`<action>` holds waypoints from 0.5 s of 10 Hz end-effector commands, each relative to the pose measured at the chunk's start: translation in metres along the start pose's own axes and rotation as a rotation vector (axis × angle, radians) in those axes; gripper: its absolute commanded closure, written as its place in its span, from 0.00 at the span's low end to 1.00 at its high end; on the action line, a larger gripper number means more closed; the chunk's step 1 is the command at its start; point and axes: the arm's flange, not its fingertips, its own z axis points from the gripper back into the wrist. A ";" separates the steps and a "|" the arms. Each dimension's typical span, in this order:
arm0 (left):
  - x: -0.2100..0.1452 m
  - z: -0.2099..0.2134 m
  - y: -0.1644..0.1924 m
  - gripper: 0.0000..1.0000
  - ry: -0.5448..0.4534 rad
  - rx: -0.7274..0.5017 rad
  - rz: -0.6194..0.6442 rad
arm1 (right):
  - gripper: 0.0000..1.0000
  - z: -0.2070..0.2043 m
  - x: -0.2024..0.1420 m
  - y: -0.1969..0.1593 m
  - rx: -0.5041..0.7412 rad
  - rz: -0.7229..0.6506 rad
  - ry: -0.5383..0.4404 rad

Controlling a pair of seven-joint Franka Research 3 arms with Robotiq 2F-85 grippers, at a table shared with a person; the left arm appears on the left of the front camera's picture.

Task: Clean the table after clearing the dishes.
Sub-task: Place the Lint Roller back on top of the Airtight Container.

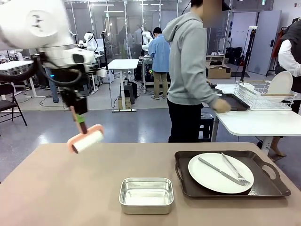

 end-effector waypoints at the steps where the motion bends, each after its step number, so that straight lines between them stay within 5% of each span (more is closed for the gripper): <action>1: 0.045 -0.003 -0.017 0.78 -0.022 0.037 -0.237 | 0.00 0.002 -0.001 0.002 0.004 0.004 -0.002; 5: 0.120 -0.053 -0.093 0.78 0.004 -0.004 -0.598 | 0.00 0.002 -0.001 0.002 0.004 0.004 -0.002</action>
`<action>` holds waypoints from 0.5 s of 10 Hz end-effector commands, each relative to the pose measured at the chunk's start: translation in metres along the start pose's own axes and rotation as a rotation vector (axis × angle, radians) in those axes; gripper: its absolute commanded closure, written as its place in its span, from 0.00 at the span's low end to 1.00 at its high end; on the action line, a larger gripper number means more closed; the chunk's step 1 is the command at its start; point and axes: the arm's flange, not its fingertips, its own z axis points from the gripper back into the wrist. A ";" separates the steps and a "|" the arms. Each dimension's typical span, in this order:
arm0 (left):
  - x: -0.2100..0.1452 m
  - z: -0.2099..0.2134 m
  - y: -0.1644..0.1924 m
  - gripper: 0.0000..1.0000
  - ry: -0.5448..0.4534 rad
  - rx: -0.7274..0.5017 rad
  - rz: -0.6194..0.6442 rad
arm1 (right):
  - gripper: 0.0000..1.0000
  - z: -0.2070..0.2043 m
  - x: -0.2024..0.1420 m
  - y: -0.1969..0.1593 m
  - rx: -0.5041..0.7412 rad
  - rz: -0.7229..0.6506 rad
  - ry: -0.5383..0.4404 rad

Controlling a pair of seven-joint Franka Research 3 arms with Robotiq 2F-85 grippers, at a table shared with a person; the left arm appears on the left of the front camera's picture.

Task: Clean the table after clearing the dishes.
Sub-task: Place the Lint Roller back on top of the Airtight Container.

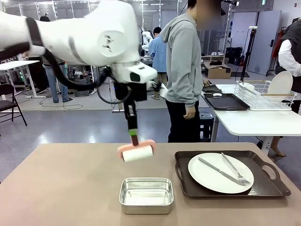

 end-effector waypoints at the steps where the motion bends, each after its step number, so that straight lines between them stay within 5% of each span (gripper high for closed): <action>1: 0.018 -0.016 0.007 0.78 0.033 0.024 -0.139 | 0.00 0.001 -0.001 0.002 0.004 0.004 -0.002; 5: 0.033 -0.059 -0.003 0.78 0.142 -0.027 -0.183 | 0.00 0.001 -0.001 0.002 0.004 0.004 -0.002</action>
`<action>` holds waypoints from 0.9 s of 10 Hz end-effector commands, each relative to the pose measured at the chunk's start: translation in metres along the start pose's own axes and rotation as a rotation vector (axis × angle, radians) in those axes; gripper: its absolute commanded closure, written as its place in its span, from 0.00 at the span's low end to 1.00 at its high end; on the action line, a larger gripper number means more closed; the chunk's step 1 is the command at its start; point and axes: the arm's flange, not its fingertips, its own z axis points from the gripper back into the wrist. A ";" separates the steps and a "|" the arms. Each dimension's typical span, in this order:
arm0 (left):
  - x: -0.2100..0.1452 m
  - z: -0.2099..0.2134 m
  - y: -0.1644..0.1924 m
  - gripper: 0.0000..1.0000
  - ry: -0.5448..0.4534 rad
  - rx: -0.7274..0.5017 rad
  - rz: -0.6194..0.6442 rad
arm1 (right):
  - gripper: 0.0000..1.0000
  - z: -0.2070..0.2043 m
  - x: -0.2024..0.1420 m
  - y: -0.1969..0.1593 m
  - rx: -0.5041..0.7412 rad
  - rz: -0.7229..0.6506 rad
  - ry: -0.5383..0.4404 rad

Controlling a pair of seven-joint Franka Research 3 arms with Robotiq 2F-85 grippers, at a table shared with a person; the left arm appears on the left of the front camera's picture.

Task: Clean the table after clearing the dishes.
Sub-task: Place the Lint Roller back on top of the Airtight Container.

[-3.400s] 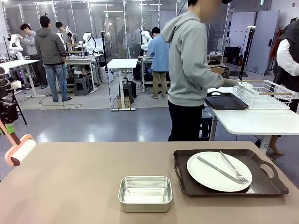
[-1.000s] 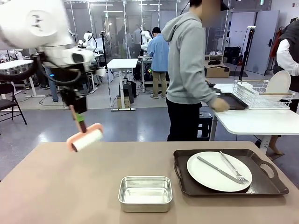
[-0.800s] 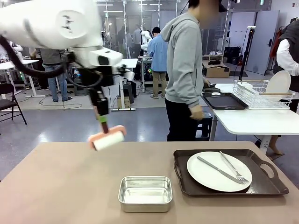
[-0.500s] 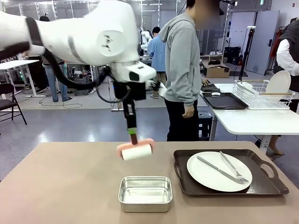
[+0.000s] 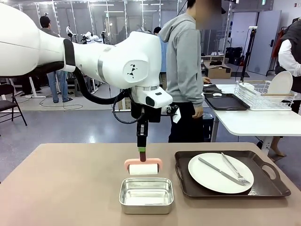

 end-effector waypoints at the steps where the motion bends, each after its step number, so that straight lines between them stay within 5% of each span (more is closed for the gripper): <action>1: 0.000 -0.005 -0.003 0.78 0.011 -0.028 -0.009 | 0.00 0.001 -0.001 0.002 0.004 0.004 -0.002; 9: 0.005 -0.015 0.001 0.78 0.011 -0.029 -0.013 | 0.00 0.001 -0.001 0.002 0.004 0.004 -0.002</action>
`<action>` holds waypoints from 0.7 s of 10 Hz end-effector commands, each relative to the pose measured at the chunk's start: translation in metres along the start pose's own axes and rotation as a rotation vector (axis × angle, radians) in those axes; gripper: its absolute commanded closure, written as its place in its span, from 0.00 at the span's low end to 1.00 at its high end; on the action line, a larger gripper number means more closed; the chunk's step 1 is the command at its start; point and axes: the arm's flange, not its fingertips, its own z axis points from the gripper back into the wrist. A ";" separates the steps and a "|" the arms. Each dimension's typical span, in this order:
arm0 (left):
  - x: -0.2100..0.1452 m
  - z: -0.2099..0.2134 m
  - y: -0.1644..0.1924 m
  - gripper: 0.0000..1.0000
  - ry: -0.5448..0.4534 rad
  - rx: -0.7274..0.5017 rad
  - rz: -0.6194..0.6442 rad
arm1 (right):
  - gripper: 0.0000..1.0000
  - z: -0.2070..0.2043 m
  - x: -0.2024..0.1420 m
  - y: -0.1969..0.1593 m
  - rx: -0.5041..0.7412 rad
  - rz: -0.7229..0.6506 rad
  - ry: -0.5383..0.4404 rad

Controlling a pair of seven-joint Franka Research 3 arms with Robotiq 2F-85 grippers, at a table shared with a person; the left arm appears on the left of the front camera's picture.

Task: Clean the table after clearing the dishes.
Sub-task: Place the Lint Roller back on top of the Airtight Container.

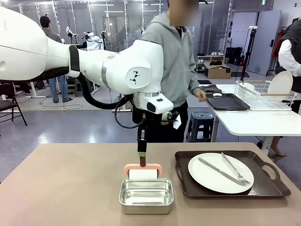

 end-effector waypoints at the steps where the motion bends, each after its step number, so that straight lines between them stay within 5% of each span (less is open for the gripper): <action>1: 0.002 -0.005 -0.001 0.78 -0.002 0.034 -0.015 | 0.00 0.001 -0.001 0.002 0.004 0.004 -0.002; 7: 0.012 -0.046 0.011 0.78 0.028 -0.017 0.001 | 0.00 0.001 -0.001 0.002 0.004 0.004 -0.002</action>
